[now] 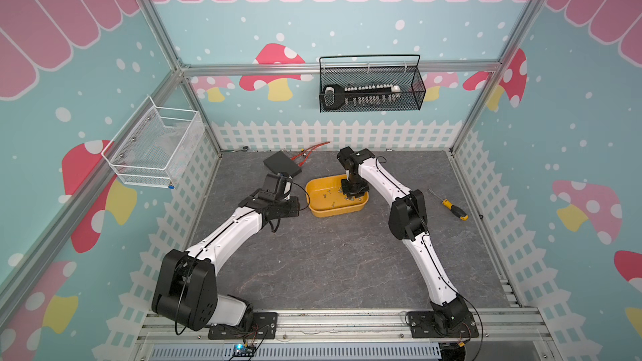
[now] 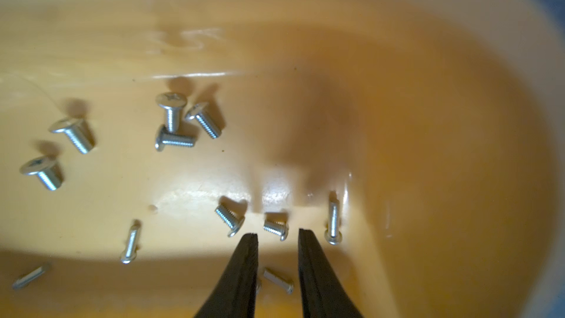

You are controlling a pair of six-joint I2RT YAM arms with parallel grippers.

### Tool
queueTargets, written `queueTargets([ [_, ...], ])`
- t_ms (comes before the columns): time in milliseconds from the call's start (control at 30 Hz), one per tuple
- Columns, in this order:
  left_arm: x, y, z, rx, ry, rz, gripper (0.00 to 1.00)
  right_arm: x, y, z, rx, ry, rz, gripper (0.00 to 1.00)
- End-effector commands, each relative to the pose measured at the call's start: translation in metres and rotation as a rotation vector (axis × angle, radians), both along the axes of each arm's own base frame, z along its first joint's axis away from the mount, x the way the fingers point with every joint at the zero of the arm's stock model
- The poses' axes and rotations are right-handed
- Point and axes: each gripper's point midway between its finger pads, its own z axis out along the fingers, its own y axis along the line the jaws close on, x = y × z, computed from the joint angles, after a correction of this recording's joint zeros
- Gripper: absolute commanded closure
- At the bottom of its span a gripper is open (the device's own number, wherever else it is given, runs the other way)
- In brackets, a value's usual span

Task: Put the screws on the desktop into the storage box
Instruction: Place the screw in the storage box, then reset both arms

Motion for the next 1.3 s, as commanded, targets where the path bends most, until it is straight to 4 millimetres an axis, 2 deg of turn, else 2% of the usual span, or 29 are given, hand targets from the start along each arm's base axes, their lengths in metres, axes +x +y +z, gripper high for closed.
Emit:
queueTargets([
  [0,0.002,0.005,0.004,0.007,-0.025,0.019,0.65,0.003,0.0,0.015,0.017,-0.019,-0.001,0.63],
  [67,0.004,0.01,0.007,0.023,-0.041,0.041,0.65,0.007,0.002,0.032,0.035,-0.058,-0.007,0.57],
  [133,0.005,0.017,0.01,0.049,-0.063,0.07,0.65,0.011,0.002,0.06,0.05,-0.12,-0.017,0.55],
  [233,0.008,0.025,0.019,0.066,-0.111,0.108,0.65,0.013,-0.008,0.119,0.054,-0.248,-0.038,0.51],
  [300,0.01,0.03,0.029,0.066,-0.159,0.139,0.64,0.01,-0.022,0.166,0.037,-0.356,-0.061,0.49],
  [400,0.01,0.044,0.06,0.038,-0.298,0.223,0.63,-0.001,-0.055,0.226,-0.027,-0.524,-0.099,0.45],
  [467,0.009,0.063,0.081,0.045,-0.411,0.307,0.61,-0.012,-0.079,0.248,-0.056,-0.633,-0.129,0.42],
  [500,0.007,0.073,0.09,0.046,-0.456,0.342,0.59,-0.023,-0.097,0.269,-0.039,-0.723,-0.151,0.39],
  [567,0.004,0.086,0.1,0.053,-0.517,0.385,0.55,-0.039,-0.127,0.281,-0.034,-0.879,-0.16,0.34],
  [600,0.003,0.091,0.1,0.06,-0.532,0.4,0.52,-0.047,-0.141,0.28,-0.058,-0.961,-0.163,0.31],
  [667,0.003,0.097,0.097,0.074,-0.542,0.422,0.49,-0.076,-0.172,0.281,-0.101,-1.154,-0.177,0.21],
  [700,0.004,0.099,0.094,0.088,-0.543,0.426,0.48,-0.089,-0.185,0.277,-0.12,-1.22,-0.19,0.2],
  [800,0.005,0.109,0.087,0.119,-0.549,0.478,0.45,-0.126,-0.22,0.247,-0.203,-1.357,-0.23,0.17],
  [867,0.002,0.117,0.086,0.119,-0.584,0.528,0.45,-0.142,-0.242,0.221,-0.245,-1.384,-0.285,0.14],
  [1067,-0.023,0.15,0.086,0.17,-0.786,0.681,0.42,-0.162,-0.273,0.16,-0.266,-1.453,-0.382,0.1],
  [1100,-0.027,0.156,0.089,0.188,-0.817,0.704,0.38,-0.163,-0.276,0.151,-0.275,-1.453,-0.385,0.09],
  [1167,-0.035,0.164,0.094,0.207,-0.876,0.74,0.25,-0.164,-0.283,0.134,-0.3,-1.441,-0.383,0.07],
  [1233,-0.04,0.17,0.094,0.204,-0.913,0.784,0.01,-0.162,-0.287,0.119,-0.319,-1.42,-0.361,0.05],
  [1267,-0.042,0.174,0.09,0.216,-0.918,0.804,0.01,-0.16,-0.289,0.119,-0.334,-1.429,-0.356,0.05],
])
